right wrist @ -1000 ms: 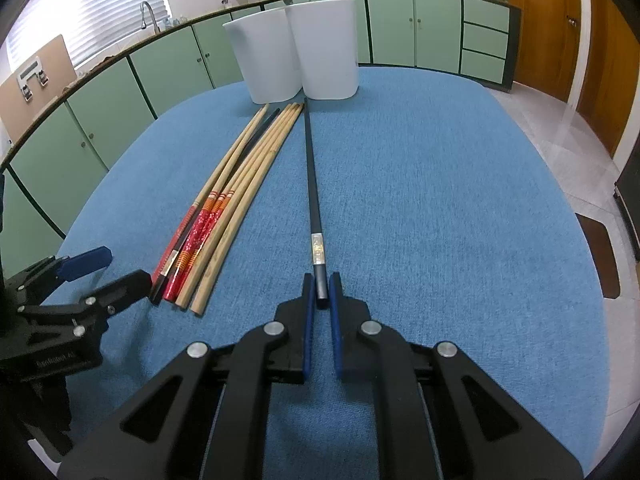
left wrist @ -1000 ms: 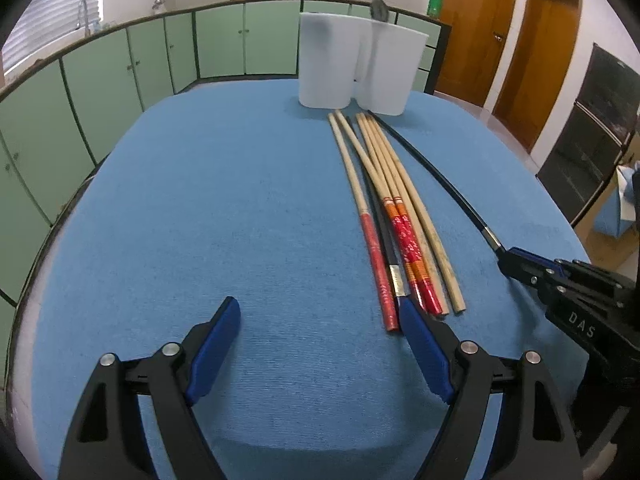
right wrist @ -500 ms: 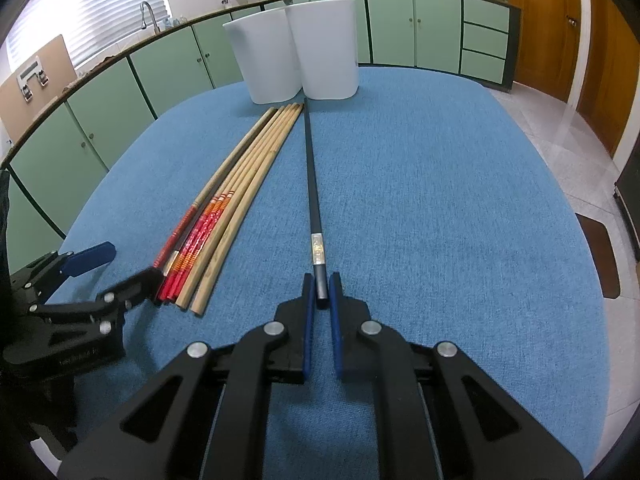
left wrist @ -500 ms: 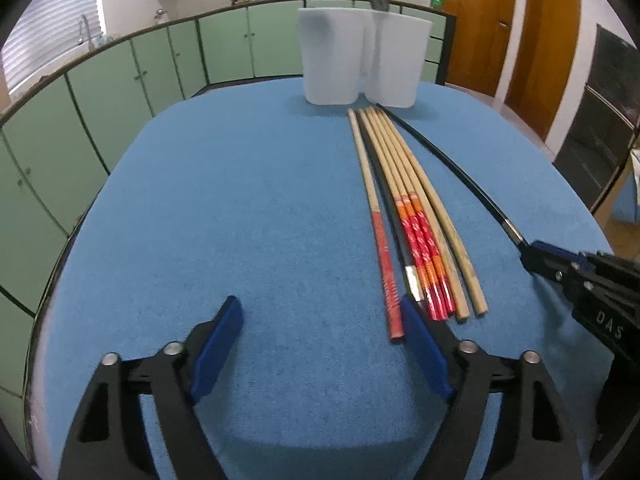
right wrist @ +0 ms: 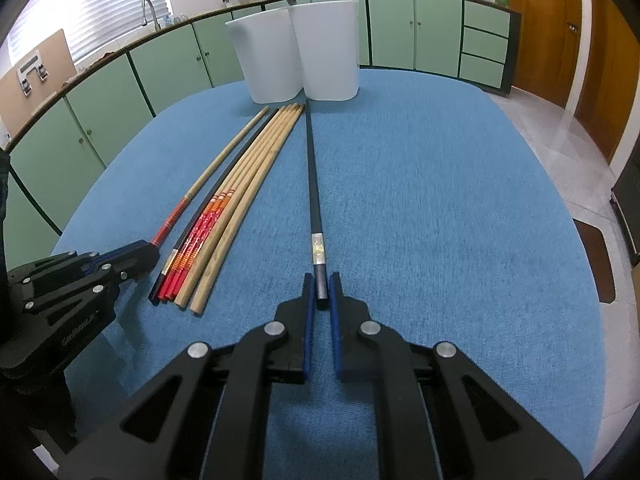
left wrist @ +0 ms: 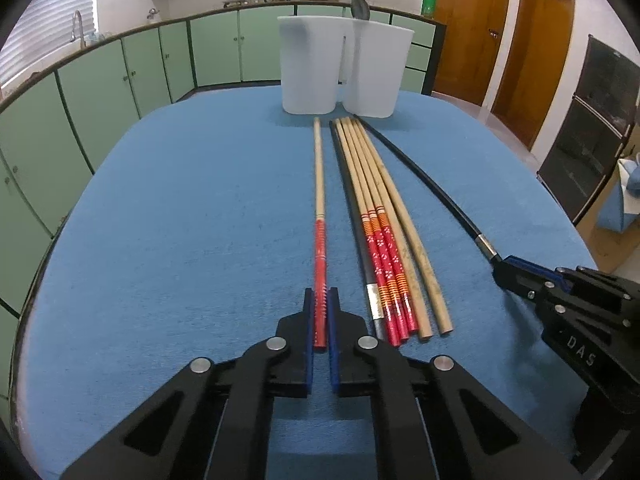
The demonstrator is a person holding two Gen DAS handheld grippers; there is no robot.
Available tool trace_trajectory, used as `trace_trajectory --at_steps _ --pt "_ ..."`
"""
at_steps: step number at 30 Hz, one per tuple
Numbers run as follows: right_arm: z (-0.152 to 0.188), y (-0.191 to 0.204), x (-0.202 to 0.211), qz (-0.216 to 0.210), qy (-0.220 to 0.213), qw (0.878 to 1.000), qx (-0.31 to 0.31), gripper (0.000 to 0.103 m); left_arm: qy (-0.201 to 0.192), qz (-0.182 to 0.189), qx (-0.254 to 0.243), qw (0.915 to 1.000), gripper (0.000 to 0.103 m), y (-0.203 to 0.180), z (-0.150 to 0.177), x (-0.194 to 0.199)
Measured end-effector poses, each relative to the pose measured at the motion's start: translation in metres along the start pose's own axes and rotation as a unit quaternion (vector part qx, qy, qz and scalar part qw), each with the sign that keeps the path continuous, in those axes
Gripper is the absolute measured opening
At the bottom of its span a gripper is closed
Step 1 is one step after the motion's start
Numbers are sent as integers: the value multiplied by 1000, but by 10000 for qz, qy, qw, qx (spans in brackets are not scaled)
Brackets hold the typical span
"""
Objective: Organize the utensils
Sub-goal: 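Grasp the red-tipped wooden chopstick with the left tool, then drop the red chopstick into the holder while the right tool drops the black chopstick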
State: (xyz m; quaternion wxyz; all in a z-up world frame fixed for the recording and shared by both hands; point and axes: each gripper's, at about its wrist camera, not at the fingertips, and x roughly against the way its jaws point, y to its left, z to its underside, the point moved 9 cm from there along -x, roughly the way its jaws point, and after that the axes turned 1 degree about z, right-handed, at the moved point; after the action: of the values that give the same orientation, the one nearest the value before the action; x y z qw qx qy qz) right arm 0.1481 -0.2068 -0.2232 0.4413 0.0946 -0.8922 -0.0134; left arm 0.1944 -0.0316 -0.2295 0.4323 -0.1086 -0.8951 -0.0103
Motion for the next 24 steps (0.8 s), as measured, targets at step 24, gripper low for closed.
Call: trace_trajectory --at_steps 24 --pt "-122 -8 129 -614 -1355 9887 -162 6 -1742 156 -186 9844 6 12 -115 132"
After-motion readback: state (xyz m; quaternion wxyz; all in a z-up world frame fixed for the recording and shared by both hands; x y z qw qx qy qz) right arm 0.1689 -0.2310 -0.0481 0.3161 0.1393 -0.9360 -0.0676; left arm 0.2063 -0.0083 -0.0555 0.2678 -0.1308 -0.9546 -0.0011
